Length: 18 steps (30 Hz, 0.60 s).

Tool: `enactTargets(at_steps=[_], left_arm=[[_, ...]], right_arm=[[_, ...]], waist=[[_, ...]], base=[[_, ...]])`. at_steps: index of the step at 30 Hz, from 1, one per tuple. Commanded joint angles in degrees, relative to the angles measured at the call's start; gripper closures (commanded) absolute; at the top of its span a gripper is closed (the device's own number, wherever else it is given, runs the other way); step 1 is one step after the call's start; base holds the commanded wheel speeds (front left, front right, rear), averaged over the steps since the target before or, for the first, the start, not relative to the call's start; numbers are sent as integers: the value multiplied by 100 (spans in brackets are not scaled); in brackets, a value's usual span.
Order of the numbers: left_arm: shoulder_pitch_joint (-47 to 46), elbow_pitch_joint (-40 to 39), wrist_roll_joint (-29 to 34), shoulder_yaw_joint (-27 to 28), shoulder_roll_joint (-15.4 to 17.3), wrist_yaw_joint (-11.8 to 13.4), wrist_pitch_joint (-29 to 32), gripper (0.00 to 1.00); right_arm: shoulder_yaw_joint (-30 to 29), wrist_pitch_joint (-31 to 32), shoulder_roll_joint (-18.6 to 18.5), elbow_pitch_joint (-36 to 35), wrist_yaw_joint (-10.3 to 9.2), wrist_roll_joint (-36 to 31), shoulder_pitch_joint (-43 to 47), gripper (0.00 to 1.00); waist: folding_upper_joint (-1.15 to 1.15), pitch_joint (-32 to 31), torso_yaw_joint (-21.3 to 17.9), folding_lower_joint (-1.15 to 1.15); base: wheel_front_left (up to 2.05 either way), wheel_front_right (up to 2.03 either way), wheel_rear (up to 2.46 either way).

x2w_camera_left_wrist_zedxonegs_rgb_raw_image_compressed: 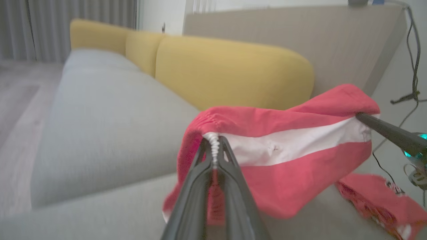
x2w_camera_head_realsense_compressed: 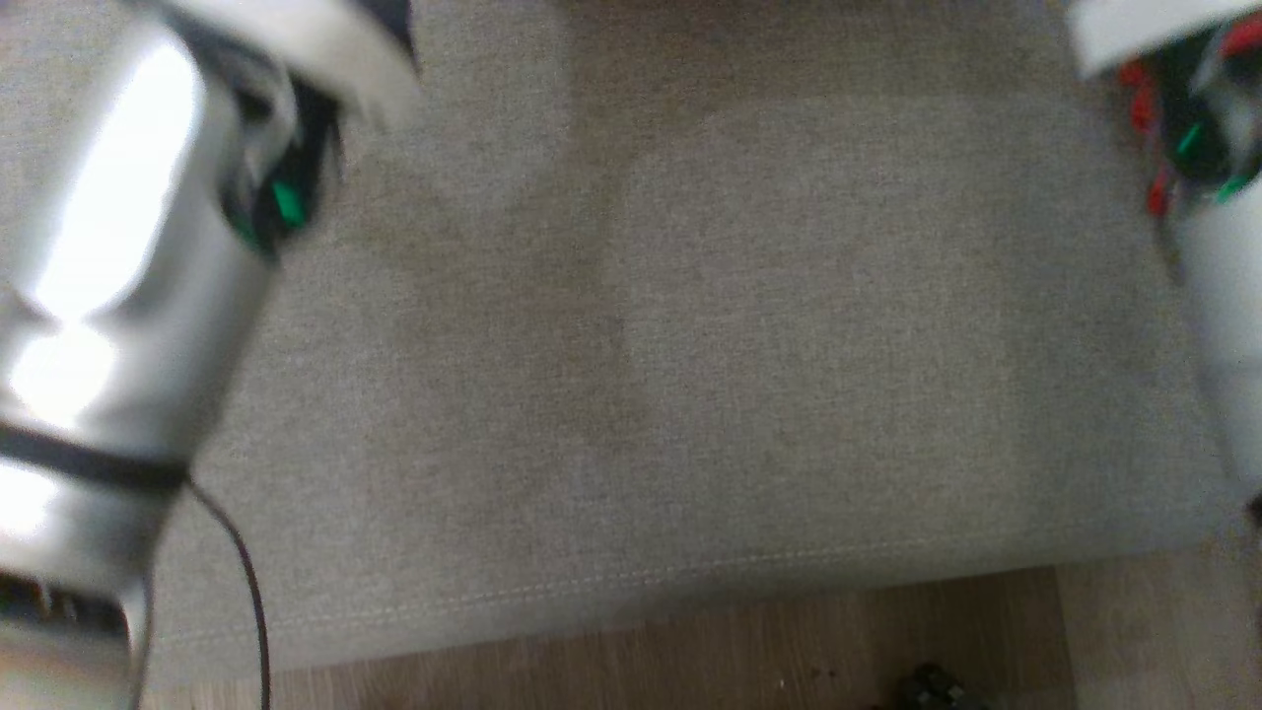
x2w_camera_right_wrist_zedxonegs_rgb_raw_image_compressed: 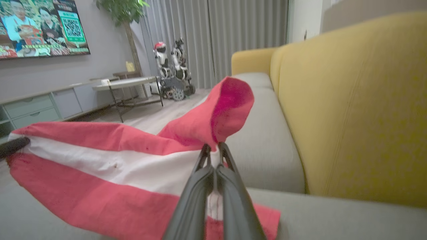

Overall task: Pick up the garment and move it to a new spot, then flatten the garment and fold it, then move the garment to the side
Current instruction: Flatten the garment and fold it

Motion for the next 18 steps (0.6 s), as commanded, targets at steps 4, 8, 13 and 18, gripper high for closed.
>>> enactTargets(at_steps=[4, 8, 13, 18], left_arm=[[866, -599, -312, 130, 460, -33, -69, 100], [1947, -1051, -487, 164, 703, -34, -70, 100], [2728, -1359, -455, 470, 755, -34, -70, 100], [3068, -1498, -401, 724, 670, -34, -70, 100]], right_arm=[[251, 115, 16, -133, 35, 494, 855, 100], [352, 314, -82, -201, 35, 790, 1710, 100], [116, 367, -59, -279, 35, 808, 2555, 36], [-38, 342, 43, -493, 35, 714, 3066, 0]], waist=[[0, -92, 55, -2], [0, -245, 164, -2], [0, -413, 340, -2], [0, -493, 393, -2]], base=[[0, 0, 0], [0, 0, 0], [0, 0, 0], [0, 0, 0]])
